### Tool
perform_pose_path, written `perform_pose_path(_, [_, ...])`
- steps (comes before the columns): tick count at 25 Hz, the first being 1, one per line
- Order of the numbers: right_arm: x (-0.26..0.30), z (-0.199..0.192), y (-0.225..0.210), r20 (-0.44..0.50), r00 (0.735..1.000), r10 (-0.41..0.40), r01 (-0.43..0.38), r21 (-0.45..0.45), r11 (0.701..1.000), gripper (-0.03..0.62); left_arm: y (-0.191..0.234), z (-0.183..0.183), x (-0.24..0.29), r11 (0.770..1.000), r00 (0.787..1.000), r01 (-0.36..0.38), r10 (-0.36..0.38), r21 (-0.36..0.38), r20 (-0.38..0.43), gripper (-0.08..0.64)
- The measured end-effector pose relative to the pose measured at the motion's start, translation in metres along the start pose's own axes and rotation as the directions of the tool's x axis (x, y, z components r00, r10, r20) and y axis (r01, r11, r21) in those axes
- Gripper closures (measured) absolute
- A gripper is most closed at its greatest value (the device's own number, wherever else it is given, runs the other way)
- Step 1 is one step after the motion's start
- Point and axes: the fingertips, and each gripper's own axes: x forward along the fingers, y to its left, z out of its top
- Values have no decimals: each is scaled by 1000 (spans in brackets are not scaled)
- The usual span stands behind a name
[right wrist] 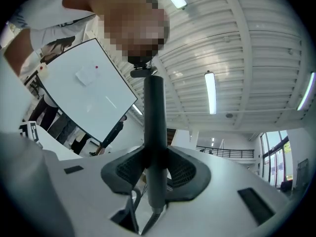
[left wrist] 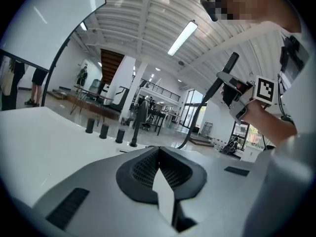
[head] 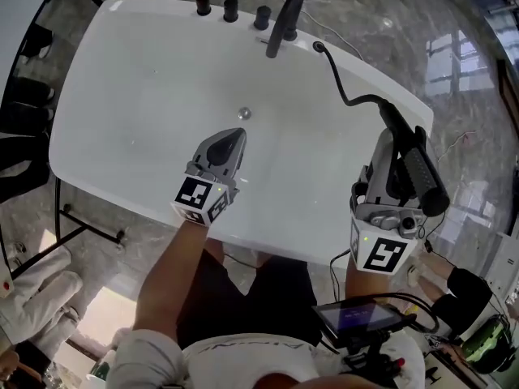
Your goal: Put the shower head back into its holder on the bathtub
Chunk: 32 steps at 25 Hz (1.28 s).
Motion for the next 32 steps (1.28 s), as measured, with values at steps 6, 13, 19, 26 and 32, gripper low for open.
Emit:
perform_pose_path(6, [38,3,-35,82,996,-31,31,-7,999,451,-8,21,19,1000,1000,15,-15,7,26,543])
perform_pose_path(13, [83,-30,-53,107,994,-18,16,16,1000,451,-14,21,36,1000,999,28,-28,0,33,543])
perform_pose_path(19, [116,-89,-52,61,998,2,-8,106,994,451,-13,11,39,999,999,32,-32,11,26,543])
perform_pose_path(26, [147,-192,-39,-89,994,65,-43,229,973,451,0,-16,44,1000,1000,8,-7,-19,12,543])
perform_pose_path(32, [158,-270,-27,-203,975,91,-22,320,947,451,13,-40,43,1000,1000,-13,13,-20,-6,543])
